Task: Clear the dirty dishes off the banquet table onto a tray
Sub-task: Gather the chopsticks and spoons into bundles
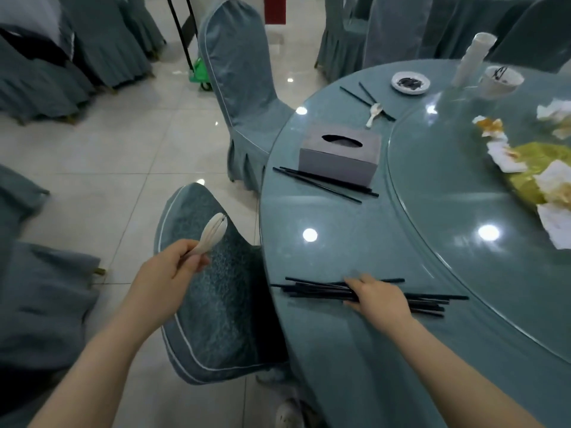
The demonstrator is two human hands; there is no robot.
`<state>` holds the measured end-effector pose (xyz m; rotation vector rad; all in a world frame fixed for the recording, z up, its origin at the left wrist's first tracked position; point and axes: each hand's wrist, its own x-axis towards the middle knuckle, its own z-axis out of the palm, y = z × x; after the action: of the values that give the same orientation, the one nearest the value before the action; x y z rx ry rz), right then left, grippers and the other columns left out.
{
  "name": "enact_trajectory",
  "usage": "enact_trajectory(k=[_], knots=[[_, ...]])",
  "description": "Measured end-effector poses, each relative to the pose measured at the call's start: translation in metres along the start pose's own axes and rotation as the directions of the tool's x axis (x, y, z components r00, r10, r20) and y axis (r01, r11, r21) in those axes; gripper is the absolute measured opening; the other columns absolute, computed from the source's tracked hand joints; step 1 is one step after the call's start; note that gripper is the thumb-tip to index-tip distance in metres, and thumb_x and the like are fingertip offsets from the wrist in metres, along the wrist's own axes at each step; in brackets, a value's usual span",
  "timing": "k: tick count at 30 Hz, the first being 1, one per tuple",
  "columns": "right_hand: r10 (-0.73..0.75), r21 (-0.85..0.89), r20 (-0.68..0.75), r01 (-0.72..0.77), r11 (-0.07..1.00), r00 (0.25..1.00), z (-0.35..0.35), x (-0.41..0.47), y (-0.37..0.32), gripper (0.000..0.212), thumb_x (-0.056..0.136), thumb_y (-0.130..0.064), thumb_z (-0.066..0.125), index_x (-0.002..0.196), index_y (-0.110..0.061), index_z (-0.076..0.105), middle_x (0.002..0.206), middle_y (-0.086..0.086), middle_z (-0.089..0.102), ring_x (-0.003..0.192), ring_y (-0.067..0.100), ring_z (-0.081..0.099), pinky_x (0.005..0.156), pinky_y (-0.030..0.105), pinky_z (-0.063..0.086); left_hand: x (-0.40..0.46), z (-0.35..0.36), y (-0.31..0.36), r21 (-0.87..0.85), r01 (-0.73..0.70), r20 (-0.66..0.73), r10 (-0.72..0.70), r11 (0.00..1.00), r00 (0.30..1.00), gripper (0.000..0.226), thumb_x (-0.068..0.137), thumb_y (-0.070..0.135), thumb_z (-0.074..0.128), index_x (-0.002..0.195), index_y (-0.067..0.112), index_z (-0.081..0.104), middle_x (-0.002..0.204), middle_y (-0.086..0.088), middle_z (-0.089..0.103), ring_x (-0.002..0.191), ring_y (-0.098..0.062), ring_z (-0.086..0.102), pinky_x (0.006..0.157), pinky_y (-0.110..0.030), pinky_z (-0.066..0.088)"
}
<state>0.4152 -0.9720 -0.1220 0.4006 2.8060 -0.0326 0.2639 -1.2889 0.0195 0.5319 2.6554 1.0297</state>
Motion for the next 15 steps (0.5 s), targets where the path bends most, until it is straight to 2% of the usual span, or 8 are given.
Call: enact_trajectory(k=[2,4,9,11,13,15], knots=[[-0.007,-0.011,0.011,0.007,1.0,1.0,-0.002,0.01,0.002,0.036,0.088,-0.048,0.056,0.113,-0.022,0.054,0.116,0.001,0.05,0.09,0.029,0.064,0.064,0.036,0.044,0.006,0.001,0.0,-0.001,0.006,-0.006,-0.006,1.0,1.0,0.016,0.096,0.016,0.049,0.099,0.029,0.058,0.089,0.02,0.066,0.085,0.009,0.059,0.07,-0.014,0.041],[0.0,0.016,0.029,0.0,1.0,1.0,-0.003,0.017,0.004,0.033,0.088,-0.045,0.058,0.105,-0.017,0.055,0.114,0.001,0.045,0.086,0.029,0.063,0.06,0.034,0.04,0.01,0.001,0.001,-0.008,0.013,-0.006,-0.013,1.0,1.0,0.018,0.096,0.017,0.049,0.098,0.033,0.057,0.088,0.022,0.066,0.084,0.011,0.058,0.069,-0.013,0.039],[0.018,0.106,0.102,-0.028,0.994,0.995,-0.001,0.024,0.002,0.029,0.092,-0.038,0.055,0.104,-0.011,0.053,0.113,0.004,0.046,0.091,0.029,0.06,0.067,0.034,0.041,0.021,0.004,0.008,-0.059,0.0,0.04,0.002,0.998,0.999,0.027,0.096,0.018,0.049,0.09,0.044,0.052,0.088,0.02,0.066,0.085,0.001,0.061,0.067,-0.019,0.044],[0.046,0.13,0.106,-0.06,0.99,0.993,0.0,0.023,-0.003,0.026,0.094,-0.034,0.053,0.106,-0.011,0.052,0.113,0.005,0.046,0.094,0.029,0.059,0.07,0.035,0.042,0.026,0.006,0.011,-0.05,-0.017,0.081,0.021,0.999,0.996,0.024,0.096,0.02,0.048,0.091,0.043,0.053,0.088,0.019,0.067,0.083,-0.01,0.064,0.066,-0.028,0.05],[0.094,0.122,0.106,-0.107,0.987,0.99,0.0,0.018,-0.008,0.021,0.096,-0.029,0.05,0.107,-0.011,0.05,0.113,0.006,0.047,0.098,0.029,0.058,0.071,0.036,0.041,0.031,0.004,0.012,-0.044,-0.048,0.108,0.053,0.998,0.993,0.022,0.097,0.023,0.047,0.091,0.042,0.053,0.088,0.017,0.067,0.079,-0.016,0.065,0.069,-0.036,0.052],[0.124,0.077,0.116,-0.133,0.988,0.985,0.002,0.01,-0.016,0.014,0.096,-0.02,0.045,0.108,-0.012,0.047,0.113,0.007,0.048,0.101,0.028,0.056,0.072,0.034,0.039,0.037,0.0,0.013,-0.036,-0.089,0.129,0.093,0.995,0.987,0.021,0.097,0.024,0.046,0.09,0.042,0.054,0.086,0.013,0.068,0.073,-0.015,0.063,0.068,-0.038,0.053]])
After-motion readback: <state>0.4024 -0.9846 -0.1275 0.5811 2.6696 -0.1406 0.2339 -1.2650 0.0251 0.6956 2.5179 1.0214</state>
